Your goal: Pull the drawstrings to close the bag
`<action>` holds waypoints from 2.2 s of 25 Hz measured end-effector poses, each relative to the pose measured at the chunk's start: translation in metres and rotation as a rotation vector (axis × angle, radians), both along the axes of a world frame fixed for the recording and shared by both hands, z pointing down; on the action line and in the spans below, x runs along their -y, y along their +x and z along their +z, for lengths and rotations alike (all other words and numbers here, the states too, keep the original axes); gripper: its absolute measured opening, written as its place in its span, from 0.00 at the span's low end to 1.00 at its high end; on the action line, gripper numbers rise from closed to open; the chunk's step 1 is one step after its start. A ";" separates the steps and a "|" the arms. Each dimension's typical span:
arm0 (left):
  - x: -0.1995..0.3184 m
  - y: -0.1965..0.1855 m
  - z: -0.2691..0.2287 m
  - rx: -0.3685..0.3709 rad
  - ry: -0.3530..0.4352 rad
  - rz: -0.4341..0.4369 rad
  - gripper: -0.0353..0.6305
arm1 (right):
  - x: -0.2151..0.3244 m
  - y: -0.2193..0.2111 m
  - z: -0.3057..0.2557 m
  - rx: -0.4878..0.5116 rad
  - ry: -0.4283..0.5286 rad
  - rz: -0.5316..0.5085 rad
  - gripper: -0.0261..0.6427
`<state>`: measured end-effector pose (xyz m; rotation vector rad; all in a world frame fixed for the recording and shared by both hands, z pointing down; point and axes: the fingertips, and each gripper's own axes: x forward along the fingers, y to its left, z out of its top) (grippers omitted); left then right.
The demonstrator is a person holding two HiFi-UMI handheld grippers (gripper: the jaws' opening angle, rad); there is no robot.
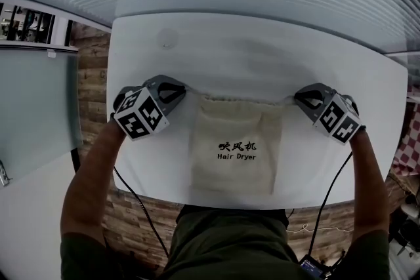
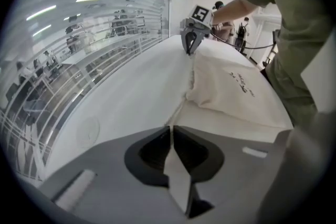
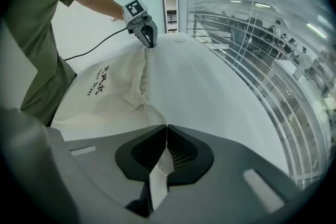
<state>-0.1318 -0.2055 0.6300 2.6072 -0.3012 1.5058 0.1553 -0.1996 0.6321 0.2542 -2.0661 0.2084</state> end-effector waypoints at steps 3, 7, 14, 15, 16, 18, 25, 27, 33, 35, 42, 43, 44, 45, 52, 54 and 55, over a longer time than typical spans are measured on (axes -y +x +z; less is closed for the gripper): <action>-0.005 0.002 0.001 0.081 0.076 0.088 0.08 | -0.003 0.006 -0.001 -0.014 0.026 0.030 0.06; -0.012 0.001 -0.016 0.125 0.205 0.170 0.07 | 0.001 0.010 -0.027 -0.007 0.107 0.093 0.06; -0.020 -0.005 -0.075 0.178 0.437 0.215 0.07 | -0.007 0.039 -0.077 -0.026 0.281 0.233 0.06; -0.021 -0.009 -0.080 0.190 0.462 0.220 0.07 | -0.007 0.039 -0.082 -0.028 0.304 0.251 0.06; -0.020 -0.013 -0.085 0.197 0.484 0.218 0.07 | -0.007 0.039 -0.088 -0.026 0.325 0.270 0.06; -0.019 -0.019 -0.100 0.199 0.524 0.199 0.07 | -0.005 0.039 -0.101 -0.021 0.361 0.311 0.06; -0.019 -0.039 -0.157 0.247 0.652 0.162 0.07 | -0.001 0.044 -0.166 0.002 0.486 0.430 0.06; -0.015 -0.046 -0.167 0.275 0.688 0.147 0.07 | 0.002 0.048 -0.181 0.013 0.520 0.467 0.06; 0.004 -0.084 -0.188 0.344 0.739 0.034 0.07 | 0.011 0.067 -0.211 0.021 0.584 0.606 0.06; 0.011 -0.097 -0.193 0.370 0.749 -0.007 0.07 | 0.013 0.085 -0.220 0.034 0.592 0.665 0.06; 0.027 -0.146 -0.217 0.398 0.803 -0.155 0.07 | 0.011 0.110 -0.245 0.069 0.645 0.792 0.06; 0.029 -0.152 -0.220 0.389 0.807 -0.184 0.07 | 0.012 0.110 -0.250 0.087 0.658 0.809 0.06; 0.030 -0.156 -0.223 0.380 0.811 -0.216 0.07 | 0.013 0.111 -0.255 0.108 0.671 0.821 0.06; 0.032 -0.160 -0.227 0.370 0.818 -0.249 0.07 | 0.014 0.112 -0.258 0.128 0.684 0.829 0.06; 0.038 -0.164 -0.244 0.244 0.804 -0.452 0.07 | 0.017 0.119 -0.270 0.187 0.745 0.873 0.06; 0.038 -0.159 -0.261 0.146 0.806 -0.507 0.07 | 0.020 0.119 -0.280 0.205 0.768 0.890 0.06; 0.037 -0.156 -0.273 0.096 0.825 -0.525 0.07 | 0.020 0.117 -0.286 0.226 0.780 0.894 0.06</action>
